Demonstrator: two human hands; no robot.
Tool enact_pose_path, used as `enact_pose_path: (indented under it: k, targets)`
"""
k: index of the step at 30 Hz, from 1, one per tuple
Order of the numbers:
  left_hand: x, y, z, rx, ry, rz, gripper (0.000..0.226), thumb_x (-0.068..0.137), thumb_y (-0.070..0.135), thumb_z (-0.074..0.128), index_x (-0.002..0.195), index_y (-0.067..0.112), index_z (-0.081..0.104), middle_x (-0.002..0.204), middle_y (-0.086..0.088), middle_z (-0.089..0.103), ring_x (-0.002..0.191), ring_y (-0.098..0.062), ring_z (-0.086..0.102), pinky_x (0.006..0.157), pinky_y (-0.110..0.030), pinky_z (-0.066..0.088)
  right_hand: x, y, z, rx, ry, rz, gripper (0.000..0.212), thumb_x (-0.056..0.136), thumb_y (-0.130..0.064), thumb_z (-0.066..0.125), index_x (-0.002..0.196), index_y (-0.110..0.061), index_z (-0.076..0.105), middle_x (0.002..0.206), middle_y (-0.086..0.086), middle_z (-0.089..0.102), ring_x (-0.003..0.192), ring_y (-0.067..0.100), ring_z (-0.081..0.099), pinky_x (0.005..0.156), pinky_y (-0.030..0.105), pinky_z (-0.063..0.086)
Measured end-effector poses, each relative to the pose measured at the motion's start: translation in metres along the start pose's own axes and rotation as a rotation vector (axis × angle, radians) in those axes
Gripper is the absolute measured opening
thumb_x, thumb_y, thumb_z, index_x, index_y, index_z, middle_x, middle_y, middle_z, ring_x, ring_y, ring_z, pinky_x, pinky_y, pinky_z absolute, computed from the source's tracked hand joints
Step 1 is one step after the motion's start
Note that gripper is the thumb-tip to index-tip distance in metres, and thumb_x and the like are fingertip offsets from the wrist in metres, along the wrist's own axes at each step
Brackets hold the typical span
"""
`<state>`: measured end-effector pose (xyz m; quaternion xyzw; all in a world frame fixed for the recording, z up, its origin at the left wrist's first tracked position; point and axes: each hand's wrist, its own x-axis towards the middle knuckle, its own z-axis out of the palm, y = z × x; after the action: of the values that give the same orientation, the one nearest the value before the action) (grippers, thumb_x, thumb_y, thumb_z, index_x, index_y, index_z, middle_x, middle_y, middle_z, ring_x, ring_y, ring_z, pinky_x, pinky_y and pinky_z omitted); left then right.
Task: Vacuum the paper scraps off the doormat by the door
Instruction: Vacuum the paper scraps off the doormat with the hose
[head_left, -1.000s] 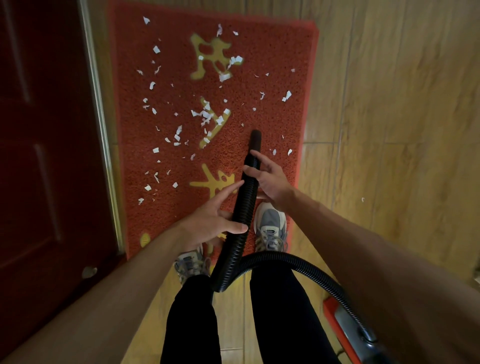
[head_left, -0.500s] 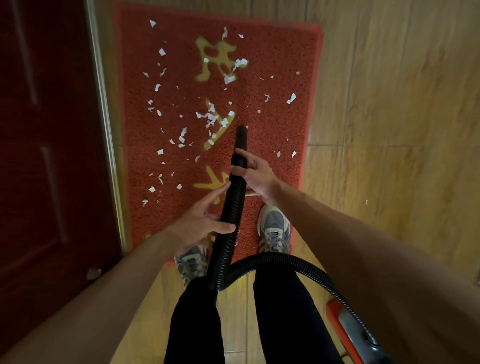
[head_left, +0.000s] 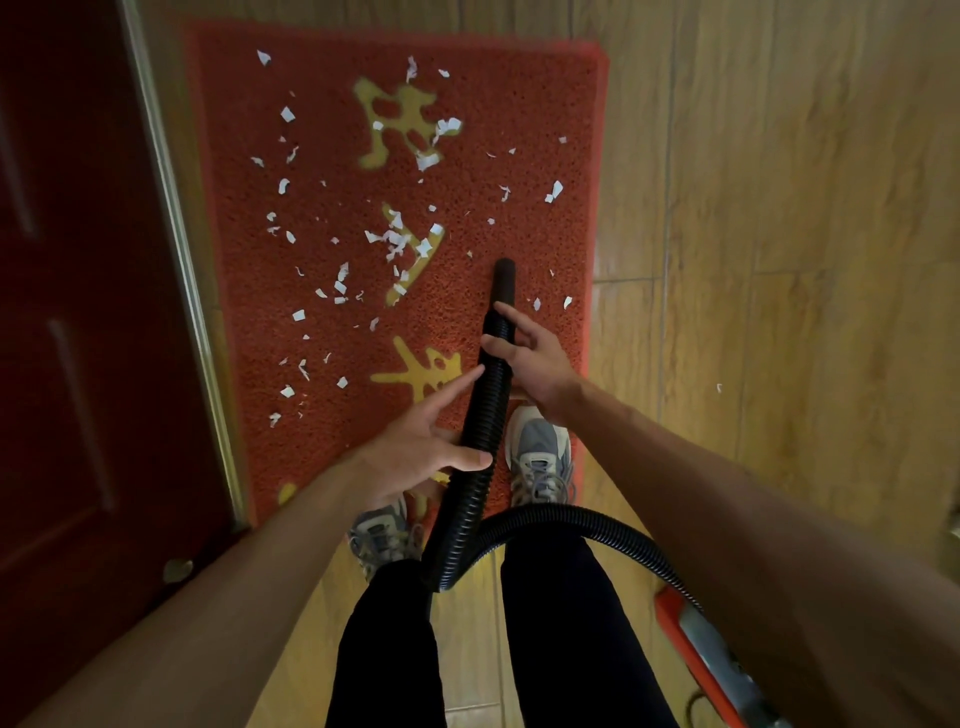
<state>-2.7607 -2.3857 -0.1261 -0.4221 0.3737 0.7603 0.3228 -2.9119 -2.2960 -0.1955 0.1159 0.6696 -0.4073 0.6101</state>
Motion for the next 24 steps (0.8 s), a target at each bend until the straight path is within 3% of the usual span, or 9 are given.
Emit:
enact_pose_path:
  k: [4,10,17,24]
  targets:
    - [0.000,-0.004,-0.011,-0.055,0.051,0.003,0.097,0.083,-0.006,0.071,0.141,0.061,0.032,0.105,-0.011,0.076,0.095,-0.026,0.073,0.076,-0.047,0.056,0.011,-0.014,0.017,-0.105,-0.072,-0.039,0.062,0.093,-0.012,0.064,0.147,-0.029,0.041,0.131,0.012,0.055,0.089,0.016,0.066,0.056,0.026,0.056]
    - [-0.005,-0.008,-0.020,-0.118,0.049,-0.007,0.096,0.085,-0.003,0.070,0.143,0.061,0.029,0.105,-0.015,0.075,0.089,-0.026,0.073,0.067,-0.042,0.057,0.014,-0.019,0.030,-0.126,-0.059,0.028,0.065,0.091,-0.009,0.065,0.148,-0.028,0.041,0.127,0.009,0.061,0.079,0.013,0.067,0.059,0.026,0.059]
    - [-0.012,-0.013,-0.006,-0.115,0.021,-0.030,0.099,0.083,-0.003,0.071,0.145,0.059,0.027,0.109,-0.013,0.075,0.099,-0.032,0.072,0.079,-0.054,0.058,0.002,-0.010,0.019,-0.086,-0.062,0.082,0.067,0.089,-0.008,0.067,0.148,-0.029,0.042,0.116,0.007,0.065,0.069,0.007,0.068,0.056,0.026,0.057]
    - [-0.008,-0.005,-0.009,-0.057,0.040,-0.021,0.098,0.083,-0.003,0.072,0.143,0.061,0.029,0.106,-0.012,0.076,0.098,-0.032,0.072,0.080,-0.054,0.058,0.008,-0.010,0.017,-0.034,-0.080,0.042,0.070,0.089,-0.008,0.067,0.149,-0.029,0.039,0.132,0.013,0.058,0.085,0.018,0.067,0.063,0.031,0.060]
